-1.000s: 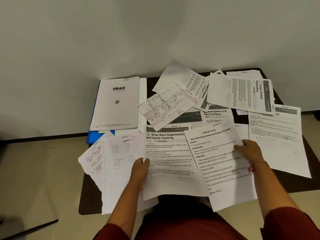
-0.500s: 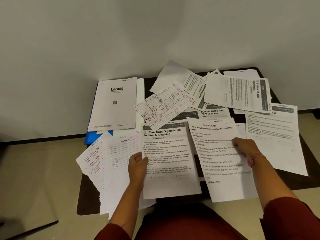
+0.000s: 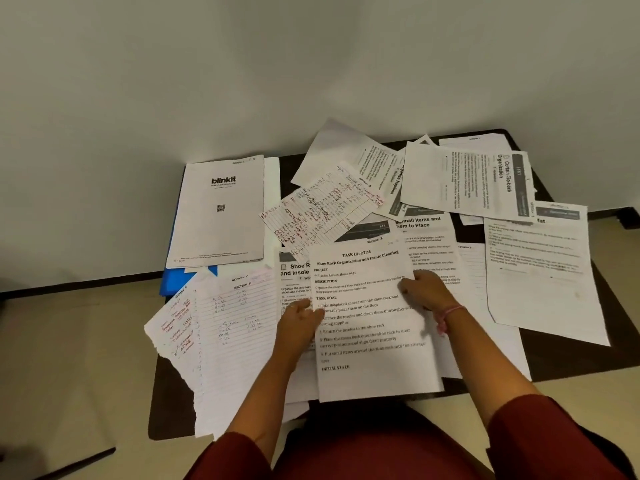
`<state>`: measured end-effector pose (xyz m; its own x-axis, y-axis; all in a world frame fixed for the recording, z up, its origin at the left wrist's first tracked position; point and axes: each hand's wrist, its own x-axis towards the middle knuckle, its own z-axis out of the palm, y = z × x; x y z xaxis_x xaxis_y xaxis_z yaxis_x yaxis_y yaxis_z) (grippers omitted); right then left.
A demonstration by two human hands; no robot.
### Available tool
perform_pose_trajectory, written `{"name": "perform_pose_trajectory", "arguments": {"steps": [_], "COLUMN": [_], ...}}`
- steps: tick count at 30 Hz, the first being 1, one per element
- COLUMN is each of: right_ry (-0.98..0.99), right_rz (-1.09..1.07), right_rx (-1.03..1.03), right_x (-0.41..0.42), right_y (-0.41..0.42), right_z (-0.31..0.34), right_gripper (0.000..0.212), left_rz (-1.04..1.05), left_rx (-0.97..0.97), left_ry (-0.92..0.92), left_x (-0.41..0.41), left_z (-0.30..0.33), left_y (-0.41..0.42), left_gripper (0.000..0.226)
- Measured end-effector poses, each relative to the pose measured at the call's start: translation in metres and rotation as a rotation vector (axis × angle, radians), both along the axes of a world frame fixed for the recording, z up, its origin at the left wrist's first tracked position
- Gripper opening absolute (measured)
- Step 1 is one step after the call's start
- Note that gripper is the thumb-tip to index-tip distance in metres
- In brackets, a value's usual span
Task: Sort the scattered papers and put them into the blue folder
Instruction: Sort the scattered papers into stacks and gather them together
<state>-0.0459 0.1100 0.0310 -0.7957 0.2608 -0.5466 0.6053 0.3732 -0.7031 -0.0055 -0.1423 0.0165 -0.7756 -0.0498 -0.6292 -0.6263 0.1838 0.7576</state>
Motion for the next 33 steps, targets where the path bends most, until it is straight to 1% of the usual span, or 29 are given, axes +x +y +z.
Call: {"name": "perform_pose_trajectory", "arguments": {"steps": [3, 5, 7, 8, 10, 14, 18, 21, 25, 26, 28, 29, 32, 33], "right_ry": [0.032, 0.11, 0.138, 0.131, 0.125, 0.138, 0.16, 0.175, 0.17, 0.161, 0.117, 0.092, 0.034, 0.031], "right_rz": [0.062, 0.059, 0.065, 0.061, 0.042, -0.017, -0.138, -0.182, -0.245, -0.253, -0.275, -0.282, -0.239, -0.23], "right_rx": [0.129, 0.164, 0.207, 0.211, 0.197, 0.147, 0.098, 0.053, -0.054, -0.078, -0.14, -0.15, -0.05, -0.023], "right_x": [-0.006, -0.012, -0.017, -0.018, -0.019, -0.022, -0.023, -0.02, -0.017, -0.018, -0.018, -0.018, -0.017, -0.017], "right_y": [0.004, 0.008, 0.012, 0.012, 0.012, 0.01, 0.009, 0.011, 0.018, 0.019, 0.023, 0.027, 0.038, 0.041], "right_z": [-0.003, -0.006, -0.013, -0.012, -0.013, -0.017, -0.018, -0.019, -0.021, -0.021, -0.021, -0.023, -0.026, -0.025], "right_gripper": [0.021, 0.023, 0.022, 0.025, 0.028, 0.02, 0.029, 0.029, 0.015, 0.015, 0.024, 0.024, 0.009, 0.01], "left_rz": [0.018, 0.028, 0.024, 0.007, -0.034, -0.09, -0.081, -0.061, -0.069, -0.07, -0.066, -0.061, -0.038, -0.033], "left_rx": [-0.057, -0.084, -0.095, -0.107, -0.127, -0.134, -0.134, -0.123, -0.151, -0.152, -0.145, -0.14, -0.121, -0.118], "left_ry": [0.023, 0.045, 0.05, 0.049, 0.042, 0.021, 0.028, 0.029, 0.057, 0.055, 0.047, 0.044, 0.039, 0.039], "left_x": [0.002, 0.002, 0.003, 0.003, 0.003, 0.001, -0.001, 0.0, 0.001, 0.001, 0.001, 0.001, 0.001, 0.002], "left_z": [-0.005, -0.009, -0.011, -0.013, -0.016, -0.017, -0.016, -0.016, -0.017, -0.018, -0.018, -0.018, -0.017, -0.016], "left_y": [-0.003, -0.003, -0.003, -0.003, -0.004, -0.006, -0.009, -0.009, -0.007, -0.007, -0.008, -0.008, -0.009, -0.008], "left_gripper": [0.03, 0.026, 0.018, 0.014, 0.014, 0.014, 0.016, 0.016, 0.017, 0.016, 0.017, 0.017, 0.016, 0.016]}}
